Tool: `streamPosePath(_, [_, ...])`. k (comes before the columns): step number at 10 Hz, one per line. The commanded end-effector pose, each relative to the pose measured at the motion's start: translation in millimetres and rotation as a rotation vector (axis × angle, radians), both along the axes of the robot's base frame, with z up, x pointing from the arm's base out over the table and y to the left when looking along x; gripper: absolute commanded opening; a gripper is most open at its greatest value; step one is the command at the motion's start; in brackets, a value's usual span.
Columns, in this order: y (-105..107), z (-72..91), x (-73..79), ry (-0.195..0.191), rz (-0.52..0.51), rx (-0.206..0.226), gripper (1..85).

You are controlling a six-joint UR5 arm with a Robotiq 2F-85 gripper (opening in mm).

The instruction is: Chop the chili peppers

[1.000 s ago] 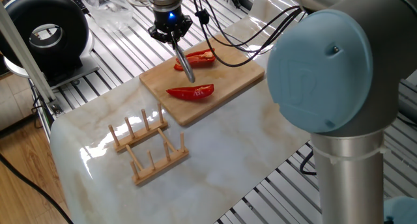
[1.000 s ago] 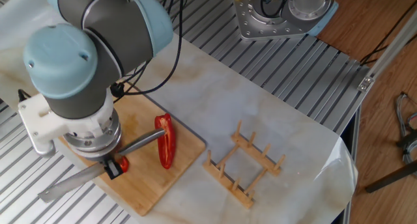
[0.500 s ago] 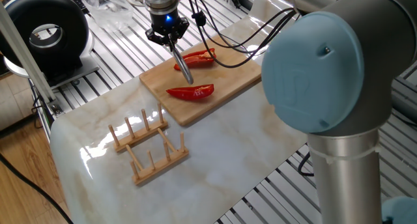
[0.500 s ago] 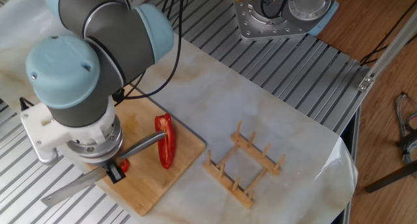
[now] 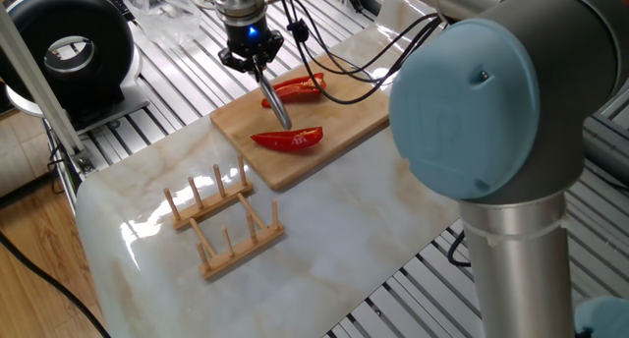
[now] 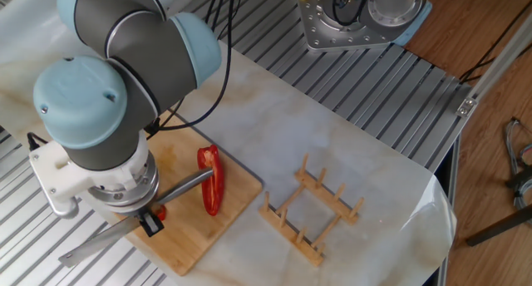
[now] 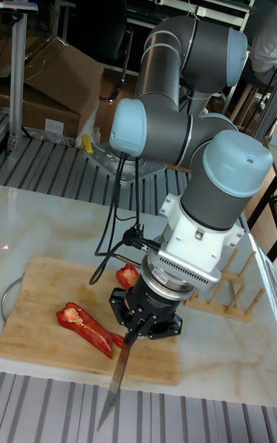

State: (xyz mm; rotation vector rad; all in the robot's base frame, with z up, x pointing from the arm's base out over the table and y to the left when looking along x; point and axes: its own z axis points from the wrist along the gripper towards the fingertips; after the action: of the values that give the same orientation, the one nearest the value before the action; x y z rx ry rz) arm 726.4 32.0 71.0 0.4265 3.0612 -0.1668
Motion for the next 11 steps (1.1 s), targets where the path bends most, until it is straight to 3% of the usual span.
streamPosePath(1, [9.1, 0.7, 1.9, -0.005, 0.001, 0.037, 1.3])
streamPosePath(7, [41.7, 5.1, 10.2, -0.023, 0.005, 0.115, 1.3])
streamPosePath(9, [12.1, 14.2, -4.3, 0.023, 0.038, 0.003, 1.3])
streamPosePath(10, [2.3, 18.2, -9.3, 0.037, 0.048, -0.031, 1.3])
streamPosePath(11, [4.9, 19.3, -11.3, 0.041, 0.04, -0.02, 1.3])
